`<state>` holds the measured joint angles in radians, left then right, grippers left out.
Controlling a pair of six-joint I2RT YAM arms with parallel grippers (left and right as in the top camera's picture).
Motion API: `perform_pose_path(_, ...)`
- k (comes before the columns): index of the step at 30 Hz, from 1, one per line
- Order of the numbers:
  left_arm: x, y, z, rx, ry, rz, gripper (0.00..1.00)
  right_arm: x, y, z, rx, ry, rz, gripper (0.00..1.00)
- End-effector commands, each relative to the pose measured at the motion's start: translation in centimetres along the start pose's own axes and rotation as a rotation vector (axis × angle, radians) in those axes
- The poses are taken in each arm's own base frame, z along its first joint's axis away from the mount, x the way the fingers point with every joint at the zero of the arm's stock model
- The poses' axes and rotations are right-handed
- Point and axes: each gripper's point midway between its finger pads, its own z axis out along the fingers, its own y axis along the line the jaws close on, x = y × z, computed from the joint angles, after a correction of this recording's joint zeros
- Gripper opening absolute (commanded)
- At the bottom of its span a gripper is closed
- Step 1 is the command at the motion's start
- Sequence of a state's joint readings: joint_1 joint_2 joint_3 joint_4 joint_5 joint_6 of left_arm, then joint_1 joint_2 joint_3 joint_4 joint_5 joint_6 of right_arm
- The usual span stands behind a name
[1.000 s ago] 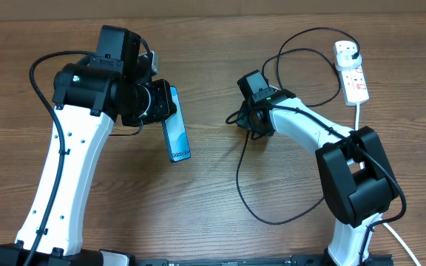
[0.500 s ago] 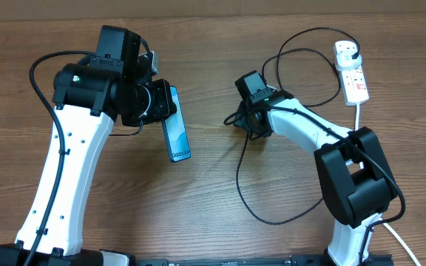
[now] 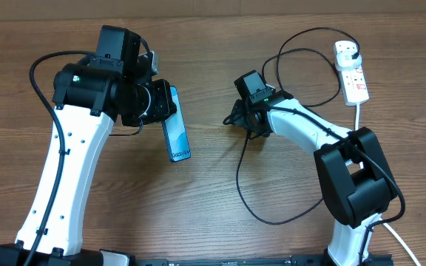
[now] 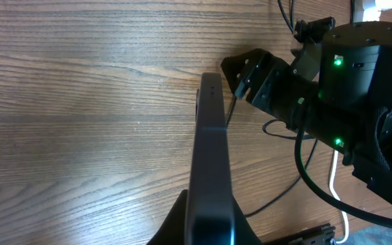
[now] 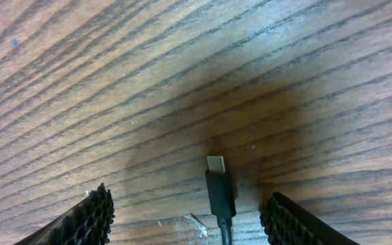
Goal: Plug charger to phone and switch on socket
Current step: 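Lower the right gripper around the cable's connector, then close the right gripper on the USB-C connector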
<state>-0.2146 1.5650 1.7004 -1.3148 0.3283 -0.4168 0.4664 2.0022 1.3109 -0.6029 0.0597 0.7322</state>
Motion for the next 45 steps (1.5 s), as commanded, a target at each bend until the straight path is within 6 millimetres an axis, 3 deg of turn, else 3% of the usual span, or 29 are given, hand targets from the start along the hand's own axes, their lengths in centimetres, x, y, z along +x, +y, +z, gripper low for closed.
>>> perform_pose_path(1,0.0,-0.5,-1.1,0.02,-0.032,0.005,0.04,-0.3,0.4,-0.1,0.0,-0.007,-0.003,0.7)
perform_pose_path(11,0.0,-0.5,-1.1,0.02,-0.032,0.005,0.04,-0.5,-0.4,-0.1,0.041,-0.026,-0.004,0.65)
perform_pose_path(14,0.0,-0.5,-1.1,0.02,-0.032,0.005,0.05,-0.9,-1.4,-0.2,0.091,-0.052,-0.006,0.65)
perform_pose_path(32,0.0,-0.6,-1.1,0.02,-0.032,0.005,0.04,-0.9,-2.5,-0.3,0.148,-0.063,-0.01,0.66)
perform_pose_path(45,-0.1,-0.6,-1.1,0.022,-0.037,0.007,0.04,-1.0,-2.0,-0.3,0.122,-0.062,-0.008,0.57)
